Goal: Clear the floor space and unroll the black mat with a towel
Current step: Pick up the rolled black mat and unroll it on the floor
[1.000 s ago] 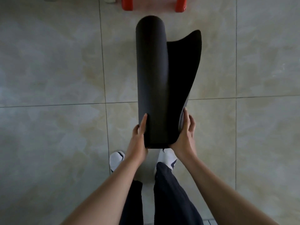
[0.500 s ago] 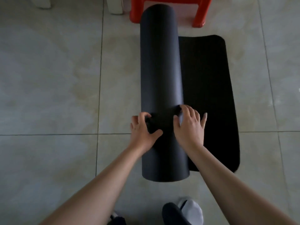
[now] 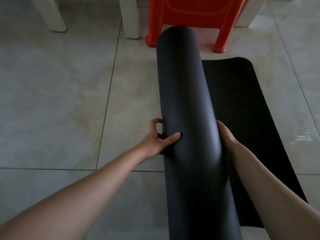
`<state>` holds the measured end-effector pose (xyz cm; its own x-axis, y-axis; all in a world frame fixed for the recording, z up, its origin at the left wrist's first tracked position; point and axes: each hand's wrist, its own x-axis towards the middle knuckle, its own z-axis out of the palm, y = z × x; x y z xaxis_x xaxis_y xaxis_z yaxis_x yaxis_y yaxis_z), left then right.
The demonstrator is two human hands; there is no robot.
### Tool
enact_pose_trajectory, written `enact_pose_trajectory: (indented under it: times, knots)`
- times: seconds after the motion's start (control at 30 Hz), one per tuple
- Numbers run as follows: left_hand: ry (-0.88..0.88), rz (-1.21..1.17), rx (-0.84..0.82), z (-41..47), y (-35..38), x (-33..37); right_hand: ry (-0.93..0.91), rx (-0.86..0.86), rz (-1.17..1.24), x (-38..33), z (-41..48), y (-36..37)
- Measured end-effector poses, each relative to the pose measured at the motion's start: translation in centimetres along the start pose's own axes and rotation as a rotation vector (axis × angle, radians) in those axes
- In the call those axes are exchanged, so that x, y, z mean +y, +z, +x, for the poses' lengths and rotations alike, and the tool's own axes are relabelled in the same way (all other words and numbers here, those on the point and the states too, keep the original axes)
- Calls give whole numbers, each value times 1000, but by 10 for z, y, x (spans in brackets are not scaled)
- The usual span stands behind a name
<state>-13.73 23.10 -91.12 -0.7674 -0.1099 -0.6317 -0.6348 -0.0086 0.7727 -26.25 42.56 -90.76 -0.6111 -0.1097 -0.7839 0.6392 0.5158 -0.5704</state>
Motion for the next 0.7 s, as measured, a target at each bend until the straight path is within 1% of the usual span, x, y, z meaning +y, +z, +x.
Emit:
enact_pose_trajectory:
  times: [0.03,0.1,0.13,0.17,0.2,0.33,0.4,0.5,0.57,0.7]
  knots:
    - [-8,59,-34,-1,4,0,-38,5,-64,2,-1,-5]
    - [17,261,-35,-6,8,-7,-84,17,-97,9,1,-15]
    - [48,363,-5,-9,9,-10,-98,22,-100,11,-2,-17]
    - [76,409,44,-13,8,-15,-123,10,-85,11,-7,-14]
    - [102,391,96,-16,5,-20,-118,3,-29,11,-10,-9]
    - [192,154,263,-32,-11,-38,-48,-61,224,11,-12,29]
    - [181,48,350,-40,-23,-45,-46,-94,286,9,-9,54]
    - [89,-69,389,-50,-52,-53,24,-121,295,-2,-10,84]
    - [60,-104,436,-59,-74,-54,68,-154,227,-8,-12,97]
    - [86,-36,548,-76,-115,-60,36,-262,50,-17,-20,130]
